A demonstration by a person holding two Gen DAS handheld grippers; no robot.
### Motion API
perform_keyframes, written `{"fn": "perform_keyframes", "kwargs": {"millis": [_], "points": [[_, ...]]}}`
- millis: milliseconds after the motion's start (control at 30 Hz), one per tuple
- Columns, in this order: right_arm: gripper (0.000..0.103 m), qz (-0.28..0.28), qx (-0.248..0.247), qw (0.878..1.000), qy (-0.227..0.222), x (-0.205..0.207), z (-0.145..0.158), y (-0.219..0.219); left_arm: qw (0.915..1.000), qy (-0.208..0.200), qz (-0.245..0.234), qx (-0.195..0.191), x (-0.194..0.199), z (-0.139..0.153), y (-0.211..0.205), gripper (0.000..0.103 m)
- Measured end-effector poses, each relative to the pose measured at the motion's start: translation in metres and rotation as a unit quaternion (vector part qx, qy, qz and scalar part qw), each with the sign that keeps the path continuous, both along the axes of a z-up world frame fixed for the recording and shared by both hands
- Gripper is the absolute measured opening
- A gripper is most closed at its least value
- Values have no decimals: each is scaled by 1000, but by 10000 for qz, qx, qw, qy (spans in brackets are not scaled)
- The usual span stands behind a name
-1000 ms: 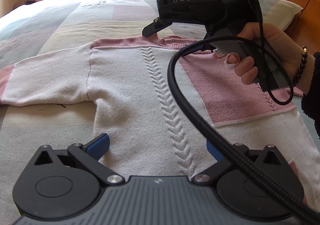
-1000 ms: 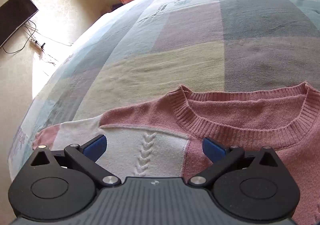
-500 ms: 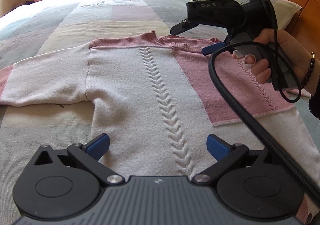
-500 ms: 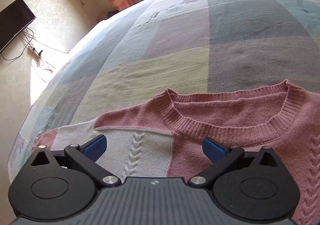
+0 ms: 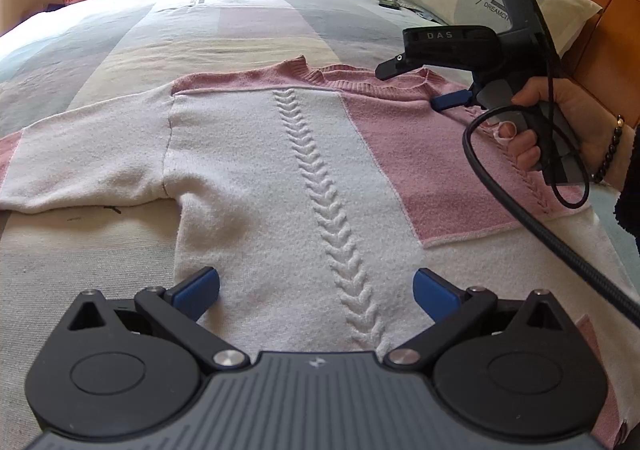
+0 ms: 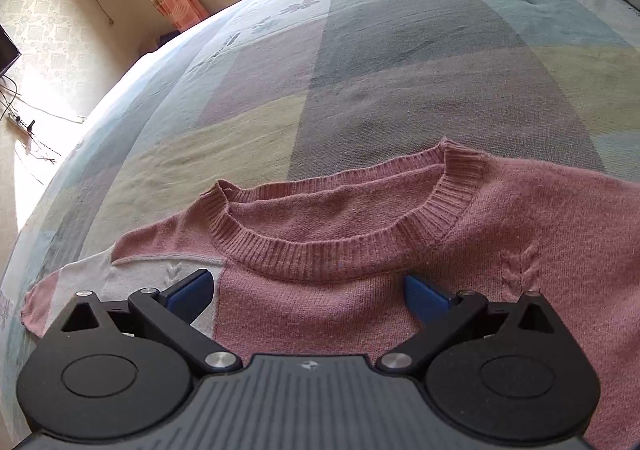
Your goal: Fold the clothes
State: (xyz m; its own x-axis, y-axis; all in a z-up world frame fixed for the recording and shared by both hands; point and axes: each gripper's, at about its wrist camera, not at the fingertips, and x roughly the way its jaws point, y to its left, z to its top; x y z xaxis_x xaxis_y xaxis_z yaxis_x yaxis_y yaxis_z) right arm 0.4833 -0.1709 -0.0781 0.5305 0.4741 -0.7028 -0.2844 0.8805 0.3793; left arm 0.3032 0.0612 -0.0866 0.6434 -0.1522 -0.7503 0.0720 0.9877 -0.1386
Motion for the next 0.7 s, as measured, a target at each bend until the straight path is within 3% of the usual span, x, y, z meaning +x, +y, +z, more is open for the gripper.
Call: {"fn": "perform_keyframes", "kwargs": {"millis": [133,300,367,467,600,700], "points": [[103,-128,-157,9997,-168,1,1,-6,10000,15,8,19,-1,0,0,102],[103,-319,129,9994,-56,-3,17,-12,10000,-5,17,-7,-2,1,1,102],[103,-259,-130,9996,51,2,6,-7,10000,1,10,1,0,0,1,102],[103,-81,-483,9987,-129,5,3,1,10000,12,22,10,0,-1,1,102],[103,-146,-333,9993,42,-4,25,-11,10000,-47,-32,0,-3,2,-2,102],[103,-176,-594,9980,-117,-25,47,-32,9999,-119,-72,1,-6,6,-6,102]]}}
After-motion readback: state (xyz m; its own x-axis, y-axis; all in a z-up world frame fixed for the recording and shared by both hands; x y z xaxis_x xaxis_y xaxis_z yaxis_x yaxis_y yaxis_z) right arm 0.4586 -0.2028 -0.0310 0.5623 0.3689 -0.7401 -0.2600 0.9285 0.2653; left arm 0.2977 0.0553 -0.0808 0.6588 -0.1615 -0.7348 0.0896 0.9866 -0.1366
